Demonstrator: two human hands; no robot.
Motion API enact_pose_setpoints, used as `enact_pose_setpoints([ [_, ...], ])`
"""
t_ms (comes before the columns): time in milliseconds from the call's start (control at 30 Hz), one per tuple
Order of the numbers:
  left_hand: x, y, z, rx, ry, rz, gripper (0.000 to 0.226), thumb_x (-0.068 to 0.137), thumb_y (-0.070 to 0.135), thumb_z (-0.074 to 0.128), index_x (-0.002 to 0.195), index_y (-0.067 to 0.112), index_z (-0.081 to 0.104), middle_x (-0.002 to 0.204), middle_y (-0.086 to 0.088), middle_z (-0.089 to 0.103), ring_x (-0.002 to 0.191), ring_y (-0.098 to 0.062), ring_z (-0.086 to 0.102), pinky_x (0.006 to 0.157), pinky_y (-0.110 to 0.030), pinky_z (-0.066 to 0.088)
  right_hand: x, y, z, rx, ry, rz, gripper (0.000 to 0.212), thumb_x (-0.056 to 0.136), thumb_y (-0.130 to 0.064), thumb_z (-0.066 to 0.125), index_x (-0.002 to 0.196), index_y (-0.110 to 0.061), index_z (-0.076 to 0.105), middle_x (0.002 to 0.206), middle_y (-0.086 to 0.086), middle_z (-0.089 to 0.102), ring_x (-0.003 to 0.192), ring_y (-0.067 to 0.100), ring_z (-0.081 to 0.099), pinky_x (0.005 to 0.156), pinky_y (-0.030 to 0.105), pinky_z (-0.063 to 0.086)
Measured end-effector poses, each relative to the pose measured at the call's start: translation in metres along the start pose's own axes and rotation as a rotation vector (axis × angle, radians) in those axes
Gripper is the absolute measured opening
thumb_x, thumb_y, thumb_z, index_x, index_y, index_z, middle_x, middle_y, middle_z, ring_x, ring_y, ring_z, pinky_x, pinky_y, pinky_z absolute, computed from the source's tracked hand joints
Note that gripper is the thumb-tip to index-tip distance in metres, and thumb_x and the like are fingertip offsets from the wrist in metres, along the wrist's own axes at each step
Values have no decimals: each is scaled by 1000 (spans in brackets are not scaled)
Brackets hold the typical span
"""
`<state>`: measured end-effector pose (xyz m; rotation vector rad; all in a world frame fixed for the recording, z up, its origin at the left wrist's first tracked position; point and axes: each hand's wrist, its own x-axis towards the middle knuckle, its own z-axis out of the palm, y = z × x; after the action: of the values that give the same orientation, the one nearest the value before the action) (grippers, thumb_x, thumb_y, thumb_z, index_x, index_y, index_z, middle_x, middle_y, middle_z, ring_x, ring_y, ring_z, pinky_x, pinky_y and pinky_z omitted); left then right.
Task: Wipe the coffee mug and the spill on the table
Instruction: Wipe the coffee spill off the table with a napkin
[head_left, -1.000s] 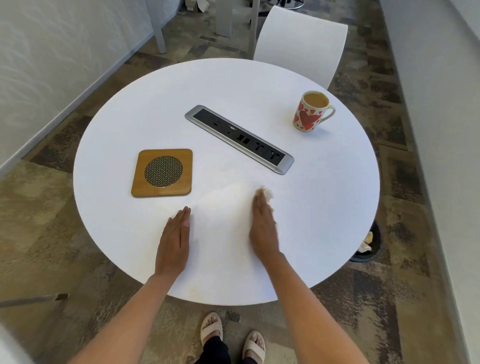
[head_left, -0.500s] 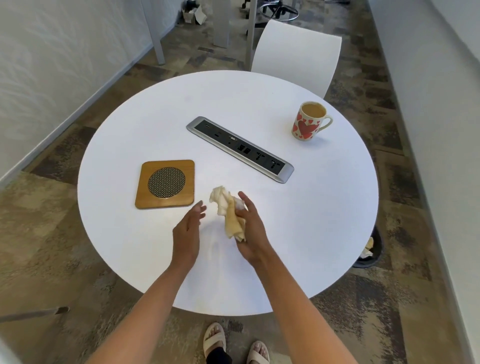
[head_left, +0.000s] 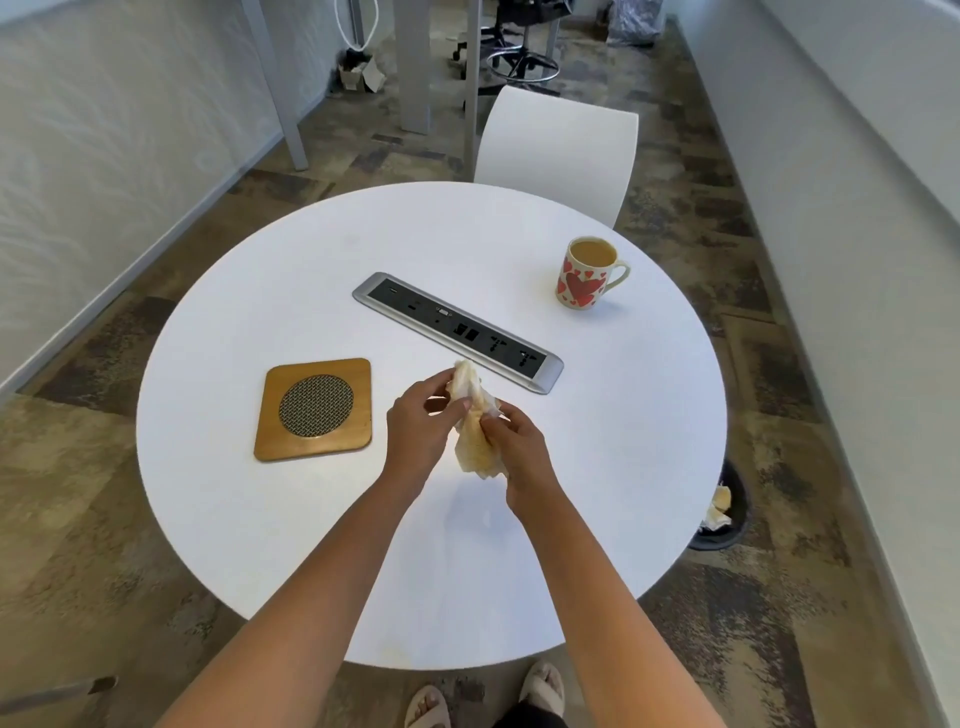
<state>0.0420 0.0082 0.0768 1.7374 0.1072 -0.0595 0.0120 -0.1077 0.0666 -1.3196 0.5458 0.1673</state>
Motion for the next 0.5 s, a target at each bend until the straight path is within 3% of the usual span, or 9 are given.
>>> enact_pose_setpoints([
  [100,3,6,11,68,31,140,29,80,3,65,102,22,66,95,6,63,84,-5,60,67,-3,43,7,-9,-8,-73,41,-10,10,84,-15,61,89,-20,69,89,6,70,77,23,62,62,31,47],
  [200,6,10,26,93,-17,247,26,79,-6,63,93,15,69,95,2,60,88,-4,58,70,-8,47,15,-23,-20,-34,59,10,13,82,-9,63,82,-20,70,78,7,68,70,27,61,62,34,46],
  [267,13,12,38,110,-45,281,24,78,-9,62,88,10,71,95,1,59,89,-1,57,71,-12,48,21,-34,-32,28,29,27,15,83,-8,61,91,-16,71,79,13,67,65,29,61,59,31,45],
  [367,27,15,58,156,-89,342,26,77,-13,58,84,8,72,97,2,61,91,-2,58,75,-15,48,35,-51,-51,108,-93,73,27,88,-5,51,111,0,63,95,20,62,80,33,57,64,32,44],
  [500,47,19,90,200,-128,378,29,75,-15,56,79,8,73,97,4,62,91,-3,58,77,-16,48,63,-77,-84,416,-86,177,23,86,0,41,91,0,63,91,18,62,89,34,59,81,39,51],
])
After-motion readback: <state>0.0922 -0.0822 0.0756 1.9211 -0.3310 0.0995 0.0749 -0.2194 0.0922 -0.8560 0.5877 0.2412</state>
